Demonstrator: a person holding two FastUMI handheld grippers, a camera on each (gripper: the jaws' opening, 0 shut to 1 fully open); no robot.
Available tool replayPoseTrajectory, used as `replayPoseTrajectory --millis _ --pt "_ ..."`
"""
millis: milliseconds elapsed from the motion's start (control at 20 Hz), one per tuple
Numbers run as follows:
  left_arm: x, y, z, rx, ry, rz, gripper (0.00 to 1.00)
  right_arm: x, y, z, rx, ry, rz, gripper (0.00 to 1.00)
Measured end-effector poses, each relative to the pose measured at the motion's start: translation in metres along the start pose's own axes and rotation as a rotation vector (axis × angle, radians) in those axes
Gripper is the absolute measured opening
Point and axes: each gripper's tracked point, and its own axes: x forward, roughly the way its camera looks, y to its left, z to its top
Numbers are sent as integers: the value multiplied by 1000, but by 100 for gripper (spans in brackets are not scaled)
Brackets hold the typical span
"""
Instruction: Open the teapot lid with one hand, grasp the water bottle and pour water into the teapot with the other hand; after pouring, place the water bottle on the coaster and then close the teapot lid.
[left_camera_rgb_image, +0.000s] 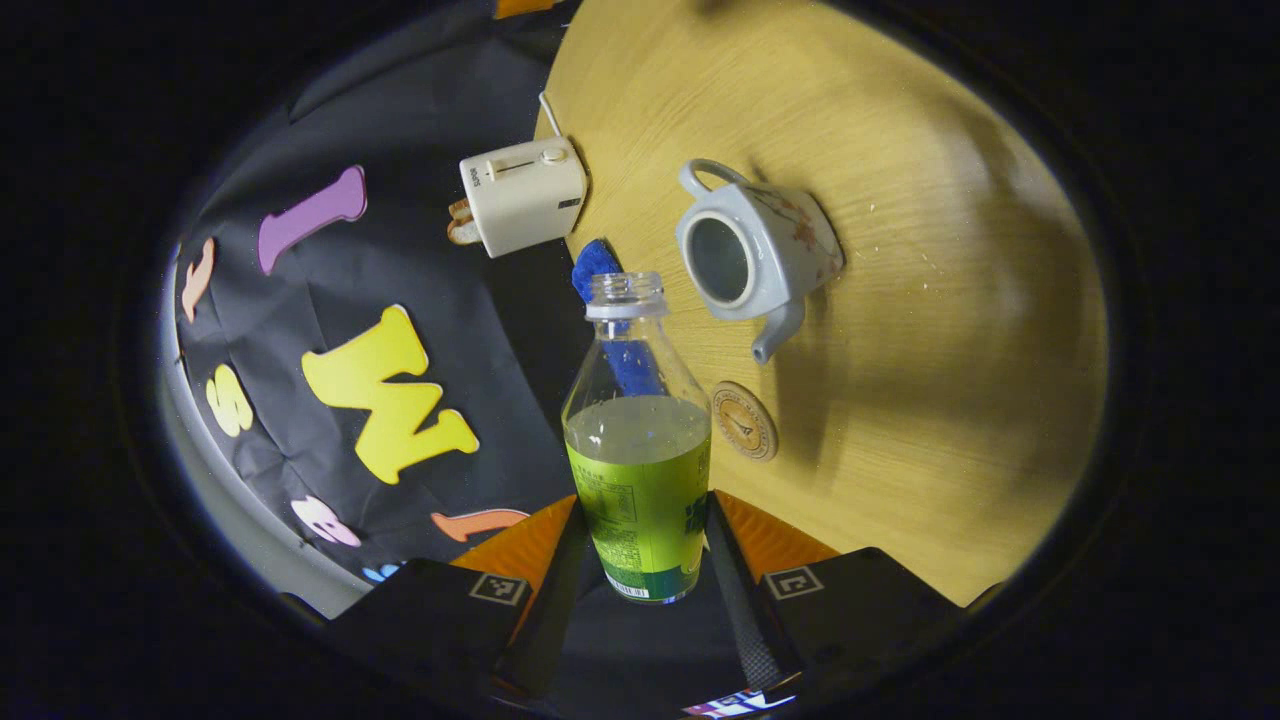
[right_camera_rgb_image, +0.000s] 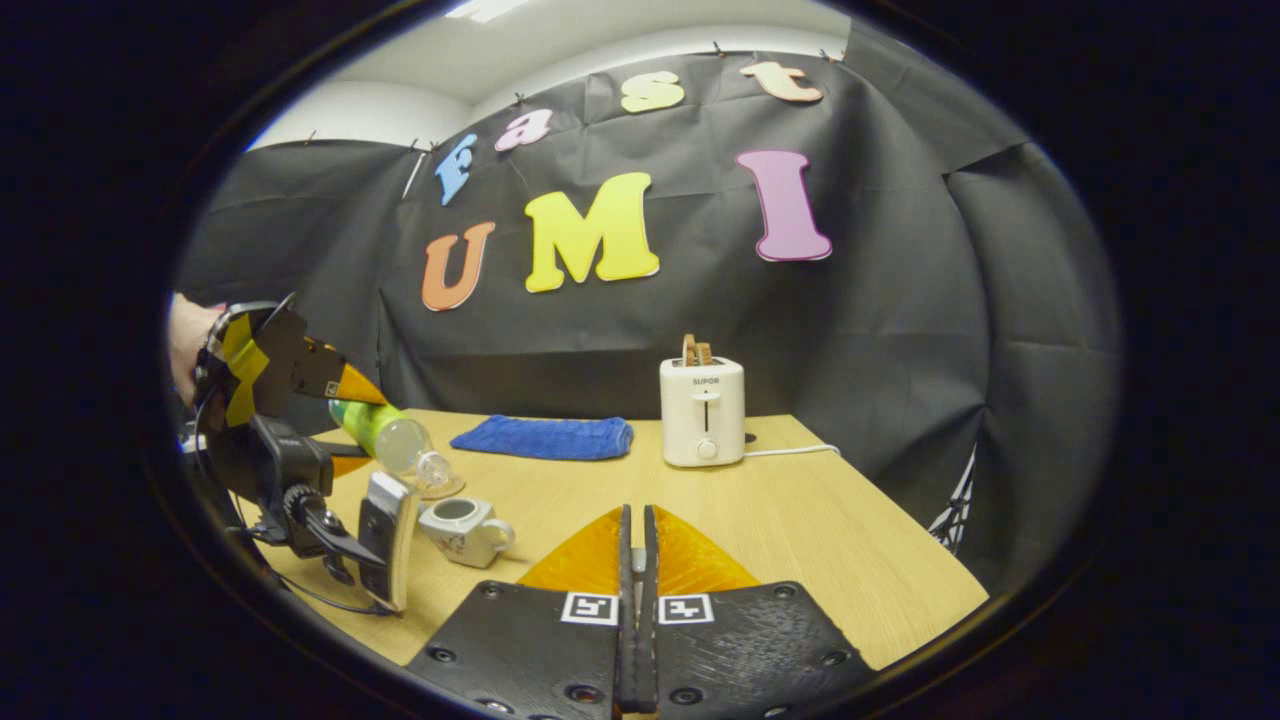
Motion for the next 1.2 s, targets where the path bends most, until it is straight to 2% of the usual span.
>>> replayPoseTrajectory --millis 250,450,500,550,800,950,1200 --pt "-9 -20 0 -435 -81 -133 71 0 -2 1 15 -3 -5 0" --pt "-24 -34 5 -867 -142 -300 71 1 -2 2 26 -3 -8 0" --pt "-26 -33 7 -961 -161 -326 68 2 -1 3 32 -4 -9 0" --pt "-30 -31 9 -1048 -182 -332 72 2 0 3 36 -4 -9 0" --pt "-31 -20 9 -1388 -282 -280 72 2 9 13 34 -19 -13 0" --pt "-16 -7 1 -1563 -325 -224 72 -1 17 18 13 -29 -14 0" --pt "16 20 -4 -1682 -358 -125 72 -4 24 20 -4 -27 -22 0"
